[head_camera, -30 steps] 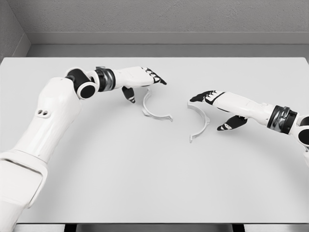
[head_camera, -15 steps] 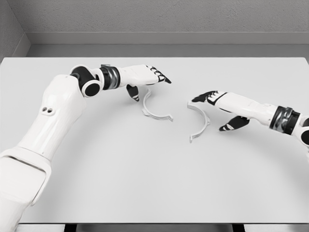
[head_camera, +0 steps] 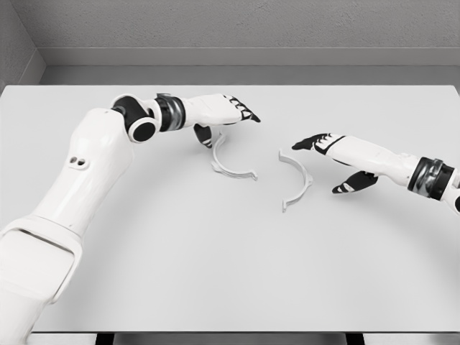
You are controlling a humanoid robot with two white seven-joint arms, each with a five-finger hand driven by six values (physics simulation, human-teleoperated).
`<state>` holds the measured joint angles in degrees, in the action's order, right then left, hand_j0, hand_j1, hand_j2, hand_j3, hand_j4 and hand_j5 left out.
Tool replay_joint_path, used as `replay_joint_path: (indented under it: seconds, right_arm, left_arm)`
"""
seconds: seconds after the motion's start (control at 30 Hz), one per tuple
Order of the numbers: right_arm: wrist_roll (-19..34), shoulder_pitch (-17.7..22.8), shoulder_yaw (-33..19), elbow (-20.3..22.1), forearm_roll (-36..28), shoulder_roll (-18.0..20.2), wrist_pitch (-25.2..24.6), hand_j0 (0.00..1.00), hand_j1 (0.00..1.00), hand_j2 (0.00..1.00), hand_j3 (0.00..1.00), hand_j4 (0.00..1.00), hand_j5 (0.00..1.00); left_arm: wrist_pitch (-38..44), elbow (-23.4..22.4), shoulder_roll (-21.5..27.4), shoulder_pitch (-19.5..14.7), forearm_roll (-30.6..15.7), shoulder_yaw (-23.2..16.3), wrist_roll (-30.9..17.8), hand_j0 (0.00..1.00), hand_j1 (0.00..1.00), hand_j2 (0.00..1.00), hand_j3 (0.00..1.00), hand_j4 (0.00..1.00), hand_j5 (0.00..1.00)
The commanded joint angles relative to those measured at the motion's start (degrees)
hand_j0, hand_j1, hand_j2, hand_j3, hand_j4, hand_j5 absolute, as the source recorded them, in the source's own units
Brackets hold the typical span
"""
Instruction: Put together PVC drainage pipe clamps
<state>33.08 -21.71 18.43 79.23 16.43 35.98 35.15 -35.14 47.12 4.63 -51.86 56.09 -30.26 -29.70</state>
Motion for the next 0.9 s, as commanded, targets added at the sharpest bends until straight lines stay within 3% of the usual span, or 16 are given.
replay_joint_path:
  seconds: [0.0, 0.8, 0.87]
  right_arm:
    - [0.0, -0.1, -0.1, 0.1, -0.4, 0.1, -0.2, 1.00, 1.00, 1.00, 1.00, 1.00, 1.00]
    - [0.0, -0.1, -0.1, 0.1, -0.3, 0.0, -0.2, 1.00, 1.00, 1.00, 1.00, 1.00, 1.00]
    - [0.0, -0.1, -0.1, 0.1, -0.3, 0.0, -0.2, 1.00, 1.00, 1.00, 1.00, 1.00, 1.00]
  left_arm:
    - [0.1, -0.1, -0.1, 0.0, -0.3, -0.1, 0.1, 1.00, 1.00, 1.00, 1.00, 1.00, 1.00]
    - [0.1, -1.0, -1.1, -0.5, 0.2, -1.8, 1.4, 1.00, 1.00, 1.00, 1.00, 1.00, 1.00]
    - [0.1, -1.0, -1.1, -0.8, 2.2, -1.9, 3.1, 1.00, 1.00, 1.00, 1.00, 1.00, 1.00]
